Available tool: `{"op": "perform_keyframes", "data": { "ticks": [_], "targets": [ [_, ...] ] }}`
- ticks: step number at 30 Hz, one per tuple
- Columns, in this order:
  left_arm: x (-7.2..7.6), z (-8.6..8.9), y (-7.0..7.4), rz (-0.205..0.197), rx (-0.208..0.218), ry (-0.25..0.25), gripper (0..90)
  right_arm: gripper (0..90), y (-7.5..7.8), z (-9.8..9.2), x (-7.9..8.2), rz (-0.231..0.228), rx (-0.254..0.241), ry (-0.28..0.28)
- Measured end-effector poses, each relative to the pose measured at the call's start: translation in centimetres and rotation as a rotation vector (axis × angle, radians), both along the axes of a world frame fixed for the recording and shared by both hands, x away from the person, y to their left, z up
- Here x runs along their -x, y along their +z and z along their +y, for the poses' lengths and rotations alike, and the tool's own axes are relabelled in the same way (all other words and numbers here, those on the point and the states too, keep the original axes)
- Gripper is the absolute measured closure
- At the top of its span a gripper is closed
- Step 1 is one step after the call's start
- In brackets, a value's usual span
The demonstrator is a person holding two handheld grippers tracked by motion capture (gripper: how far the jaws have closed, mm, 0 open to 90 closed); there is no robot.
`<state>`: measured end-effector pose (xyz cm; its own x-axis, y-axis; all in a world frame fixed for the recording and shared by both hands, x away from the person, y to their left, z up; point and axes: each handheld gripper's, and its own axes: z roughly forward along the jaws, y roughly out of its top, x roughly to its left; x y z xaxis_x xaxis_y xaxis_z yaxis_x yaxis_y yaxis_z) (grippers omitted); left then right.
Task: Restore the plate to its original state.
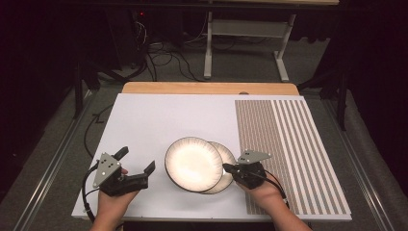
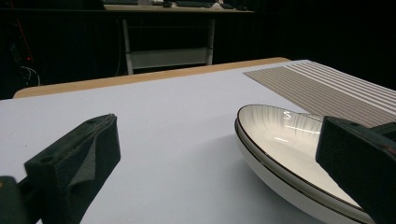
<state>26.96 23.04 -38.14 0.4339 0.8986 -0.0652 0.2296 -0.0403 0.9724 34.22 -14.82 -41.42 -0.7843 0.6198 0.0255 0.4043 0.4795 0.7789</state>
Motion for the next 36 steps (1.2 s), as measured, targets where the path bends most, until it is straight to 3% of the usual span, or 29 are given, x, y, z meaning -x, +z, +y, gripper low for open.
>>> {"op": "perform_keyframes", "data": {
  "ticks": [36],
  "targets": [
    [-0.3, -0.8, 0.0, 0.010, -0.002, -0.028, 0.6, 90.0, 0.6, -1.1, 0.1, -0.031, -0.009, -0.033]
  ]
}}
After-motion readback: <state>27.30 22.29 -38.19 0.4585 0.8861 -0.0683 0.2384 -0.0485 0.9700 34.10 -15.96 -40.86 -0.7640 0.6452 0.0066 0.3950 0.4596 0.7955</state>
